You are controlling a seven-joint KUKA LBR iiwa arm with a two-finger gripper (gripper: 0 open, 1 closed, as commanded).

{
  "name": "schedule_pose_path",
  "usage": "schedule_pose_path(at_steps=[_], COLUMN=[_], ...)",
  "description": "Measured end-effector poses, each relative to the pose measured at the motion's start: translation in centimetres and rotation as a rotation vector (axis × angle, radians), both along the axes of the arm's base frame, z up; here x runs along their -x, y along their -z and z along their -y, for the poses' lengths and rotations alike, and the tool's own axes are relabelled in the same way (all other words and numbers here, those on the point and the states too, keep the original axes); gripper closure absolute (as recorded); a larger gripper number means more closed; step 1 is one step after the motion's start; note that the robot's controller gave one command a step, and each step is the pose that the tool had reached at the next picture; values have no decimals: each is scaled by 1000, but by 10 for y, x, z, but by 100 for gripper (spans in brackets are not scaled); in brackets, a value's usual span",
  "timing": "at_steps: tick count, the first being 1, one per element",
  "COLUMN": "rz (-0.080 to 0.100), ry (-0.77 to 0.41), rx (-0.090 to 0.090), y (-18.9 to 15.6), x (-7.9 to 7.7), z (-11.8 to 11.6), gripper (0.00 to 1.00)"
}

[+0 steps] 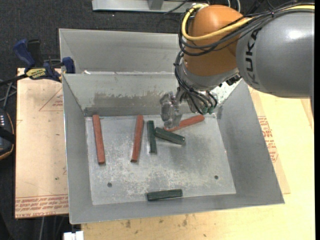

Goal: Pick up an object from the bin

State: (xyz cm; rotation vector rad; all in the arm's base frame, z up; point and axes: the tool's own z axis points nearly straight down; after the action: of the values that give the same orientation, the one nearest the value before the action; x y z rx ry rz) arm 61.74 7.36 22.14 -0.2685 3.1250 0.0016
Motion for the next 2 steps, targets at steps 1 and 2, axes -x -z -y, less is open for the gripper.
schedule_pose_path(at_steps=[1,2], rz=[-1,-1], ry=[2,2], rx=[0,0], y=[1,1], x=[0,0], z=[0,0], gripper=[0,0])
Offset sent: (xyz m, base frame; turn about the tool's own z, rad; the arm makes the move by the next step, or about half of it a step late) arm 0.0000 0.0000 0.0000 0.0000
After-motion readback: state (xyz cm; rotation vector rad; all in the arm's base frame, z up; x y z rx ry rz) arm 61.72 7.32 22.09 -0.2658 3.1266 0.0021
